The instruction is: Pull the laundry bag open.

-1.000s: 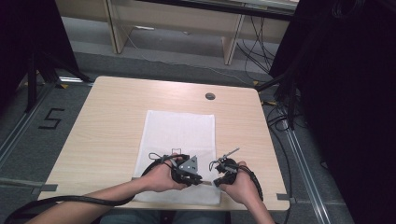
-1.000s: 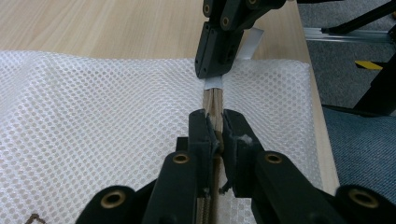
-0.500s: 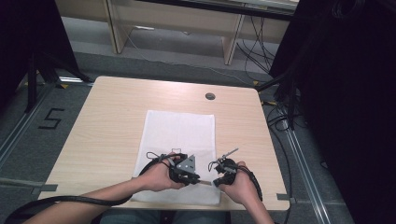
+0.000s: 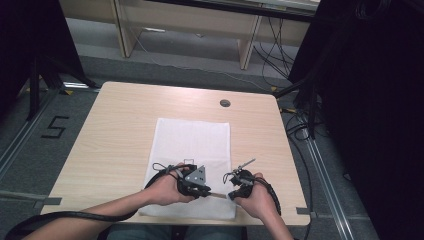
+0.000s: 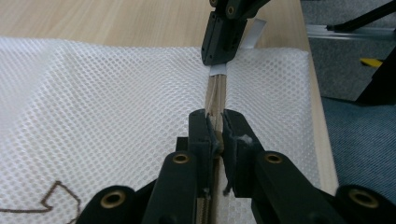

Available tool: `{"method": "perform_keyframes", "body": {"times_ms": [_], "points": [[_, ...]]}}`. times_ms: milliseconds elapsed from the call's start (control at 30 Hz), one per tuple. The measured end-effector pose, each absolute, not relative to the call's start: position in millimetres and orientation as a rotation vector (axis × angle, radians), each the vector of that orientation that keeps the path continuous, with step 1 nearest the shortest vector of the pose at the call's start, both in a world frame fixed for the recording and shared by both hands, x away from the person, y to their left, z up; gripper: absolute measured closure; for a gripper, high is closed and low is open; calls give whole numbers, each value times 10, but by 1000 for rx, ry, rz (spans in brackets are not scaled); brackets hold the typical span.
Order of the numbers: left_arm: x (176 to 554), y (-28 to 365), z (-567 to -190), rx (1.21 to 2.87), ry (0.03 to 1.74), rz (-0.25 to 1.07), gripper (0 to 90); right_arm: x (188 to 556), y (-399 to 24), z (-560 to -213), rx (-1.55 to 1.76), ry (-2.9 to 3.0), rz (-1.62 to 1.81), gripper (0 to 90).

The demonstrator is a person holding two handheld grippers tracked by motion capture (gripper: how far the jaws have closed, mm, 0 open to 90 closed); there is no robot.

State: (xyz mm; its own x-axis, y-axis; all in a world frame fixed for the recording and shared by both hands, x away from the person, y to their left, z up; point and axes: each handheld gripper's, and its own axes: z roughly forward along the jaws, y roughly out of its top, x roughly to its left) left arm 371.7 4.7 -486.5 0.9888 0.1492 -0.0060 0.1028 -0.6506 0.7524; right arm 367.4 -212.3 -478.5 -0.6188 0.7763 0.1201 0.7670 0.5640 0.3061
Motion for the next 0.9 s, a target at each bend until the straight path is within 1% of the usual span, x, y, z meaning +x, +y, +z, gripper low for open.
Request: {"method": "perform_keyframes", "body": {"times_ms": [300,367,433,633,900], "points": [[3712,98,-4848,2293,167,90,821,3665,-2116,-4779,1382,2748,498,900],[3711,100,-4844,2284,179,72,821,3664,-2116,-4779,1381,2746,500,900],[3715,98,-4841,2285,157,92,821,3663,-2116,-4779,1380,2745,501,900],[3715,126,-4841,2283,179,71,820,3663,-2116,-4779,1384,2744,502,900],[3707,125,-4838,2288,177,81,821,3650,-2105,-4779,1410,2743,508,900]]}}
